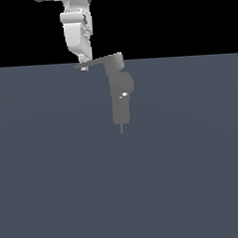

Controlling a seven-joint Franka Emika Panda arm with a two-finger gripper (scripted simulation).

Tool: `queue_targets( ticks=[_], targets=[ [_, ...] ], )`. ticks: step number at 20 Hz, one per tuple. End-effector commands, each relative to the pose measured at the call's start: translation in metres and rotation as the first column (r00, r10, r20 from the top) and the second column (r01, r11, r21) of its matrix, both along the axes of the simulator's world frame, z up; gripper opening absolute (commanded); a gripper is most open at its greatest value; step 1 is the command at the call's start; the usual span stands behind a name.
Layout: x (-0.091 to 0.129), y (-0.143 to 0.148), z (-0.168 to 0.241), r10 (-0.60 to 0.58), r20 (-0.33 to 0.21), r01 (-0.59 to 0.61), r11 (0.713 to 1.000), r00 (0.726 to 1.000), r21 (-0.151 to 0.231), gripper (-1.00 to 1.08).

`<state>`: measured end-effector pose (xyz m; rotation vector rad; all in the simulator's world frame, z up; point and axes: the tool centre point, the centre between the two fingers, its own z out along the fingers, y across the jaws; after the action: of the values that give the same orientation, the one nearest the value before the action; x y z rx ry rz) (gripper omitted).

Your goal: Turn on the faucet by rotating a designated handle.

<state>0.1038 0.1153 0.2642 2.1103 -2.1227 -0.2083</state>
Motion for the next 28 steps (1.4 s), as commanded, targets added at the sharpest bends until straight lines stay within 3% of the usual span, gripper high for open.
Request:
queue_targets(
  ticks=[1,28],
  targets=[
    [-0.005,0.000,0.001,0.000,0.000,0.000,1.000,1.000,0.000,-1.00],
    [-0.068,0.003,0.013,0.000,0.000,0.000,1.000,1.000,0.000,-1.00]
  ],
)
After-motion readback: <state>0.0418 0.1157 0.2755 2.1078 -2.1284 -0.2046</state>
